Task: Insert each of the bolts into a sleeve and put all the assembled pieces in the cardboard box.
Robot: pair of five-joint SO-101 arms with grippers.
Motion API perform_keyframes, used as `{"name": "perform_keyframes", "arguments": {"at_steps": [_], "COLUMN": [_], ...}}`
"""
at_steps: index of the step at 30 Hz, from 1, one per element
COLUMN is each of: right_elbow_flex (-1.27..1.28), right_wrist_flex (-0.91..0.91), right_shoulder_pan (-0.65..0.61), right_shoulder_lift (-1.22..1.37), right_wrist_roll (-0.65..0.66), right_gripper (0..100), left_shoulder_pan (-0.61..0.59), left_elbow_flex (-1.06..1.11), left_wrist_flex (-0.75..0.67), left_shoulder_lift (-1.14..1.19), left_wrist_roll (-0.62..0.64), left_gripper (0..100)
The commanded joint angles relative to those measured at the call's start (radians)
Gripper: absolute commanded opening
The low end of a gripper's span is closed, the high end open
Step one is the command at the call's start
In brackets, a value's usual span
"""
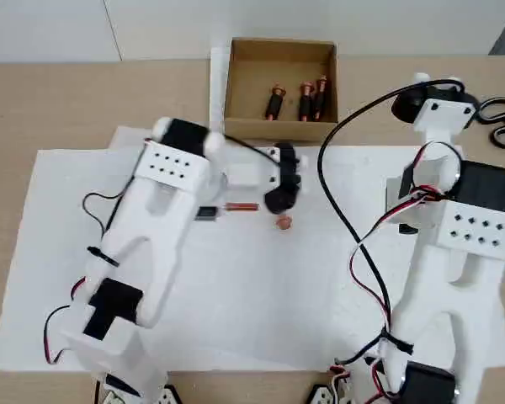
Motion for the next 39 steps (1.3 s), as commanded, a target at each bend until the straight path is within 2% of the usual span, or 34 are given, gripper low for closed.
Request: {"name": "perform_keyframes", "arguments": {"at_steps": [1,4,8,12,17,23,28,30,32,36,39], "right_elbow_flex": [-0.008,-0.008,-0.008,-0.008,-0.009,-0.009,-0.009,-0.009,-0.009,-0.011,-0.011], "right_wrist_flex": [-0.010,-0.010,-0.010,-0.010,-0.010,-0.008,-0.007,-0.007,-0.010,-0.012,-0.016], "right_shoulder_pan": [0.013,0.013,0.013,0.008,0.007,0.007,0.007,0.007,0.007,0.007,0.005], "right_shoulder_lift": [-0.036,-0.036,-0.036,-0.036,-0.036,-0.036,-0.036,-0.036,-0.036,-0.036,-0.036], "right_wrist_roll": [0.009,0.005,0.006,0.011,0.011,0.006,0.005,0.005,0.005,0.009,0.011], "right_gripper": [0.3,0.3,0.3,0.3,0.3,0.3,0.3,0.3,0.3,0.3,0.3], "left_shoulder_pan": [-0.051,-0.075,-0.081,-0.080,-0.091,-0.107,-0.123,-0.124,-0.124,-0.130,-0.135], "left_elbow_flex": [-0.041,-0.042,-0.044,-0.087,-0.232,-0.335,-0.437,-0.506,-0.593,-0.762,-0.800], "left_wrist_flex": [0.020,0.020,0.020,0.020,0.020,0.020,0.020,0.020,0.020,0.021,0.023], "left_shoulder_lift": [0.040,0.100,0.175,0.244,0.347,0.425,0.428,0.428,0.428,0.428,0.428], "left_wrist_roll": [-0.198,-0.316,-0.341,-0.341,-0.336,-0.333,-0.216,-0.089,0.129,0.787,1.180], "left_gripper": [1,1,1,1,8,9,9,8,8,8,8]}}
